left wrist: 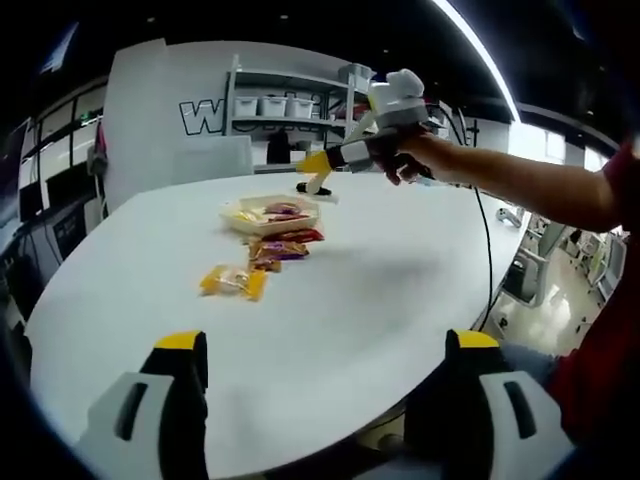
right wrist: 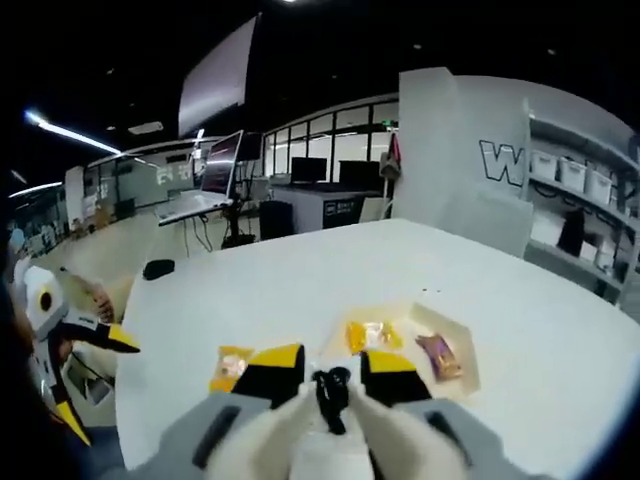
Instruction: Place the target food into the container with the food tongs after gripping and lifting it, then release it inside without dropping or visibly crushing the food.
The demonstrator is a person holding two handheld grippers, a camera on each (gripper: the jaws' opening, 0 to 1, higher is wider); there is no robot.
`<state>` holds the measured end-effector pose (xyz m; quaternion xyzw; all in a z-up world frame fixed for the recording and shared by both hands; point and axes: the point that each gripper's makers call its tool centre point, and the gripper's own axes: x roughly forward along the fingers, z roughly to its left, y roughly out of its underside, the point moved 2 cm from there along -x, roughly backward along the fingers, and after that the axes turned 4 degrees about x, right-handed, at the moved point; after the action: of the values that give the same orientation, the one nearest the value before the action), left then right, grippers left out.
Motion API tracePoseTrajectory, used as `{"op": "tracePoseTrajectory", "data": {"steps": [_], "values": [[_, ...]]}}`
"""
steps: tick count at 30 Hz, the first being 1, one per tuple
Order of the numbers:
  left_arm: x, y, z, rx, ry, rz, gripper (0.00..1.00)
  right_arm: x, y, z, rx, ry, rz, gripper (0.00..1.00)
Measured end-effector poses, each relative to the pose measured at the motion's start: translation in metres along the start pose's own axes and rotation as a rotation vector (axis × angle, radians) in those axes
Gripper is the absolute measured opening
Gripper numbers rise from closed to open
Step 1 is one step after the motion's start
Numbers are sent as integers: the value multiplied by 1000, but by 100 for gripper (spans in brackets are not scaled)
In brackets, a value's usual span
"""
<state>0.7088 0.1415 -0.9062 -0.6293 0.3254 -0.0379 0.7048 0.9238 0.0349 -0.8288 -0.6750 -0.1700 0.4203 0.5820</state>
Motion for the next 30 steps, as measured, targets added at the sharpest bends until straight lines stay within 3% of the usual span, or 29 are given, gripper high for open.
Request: {"op": "tracePoseTrajectory", "data": {"steps": [9, 30], "values": [[0, -3, 6, -4, -10, -3, 96, 11, -10, -20, 29, 16, -5, 16], [3, 4, 14, -16, -22, 21, 96, 28, -8, -43, 60, 35, 7, 17]]}}
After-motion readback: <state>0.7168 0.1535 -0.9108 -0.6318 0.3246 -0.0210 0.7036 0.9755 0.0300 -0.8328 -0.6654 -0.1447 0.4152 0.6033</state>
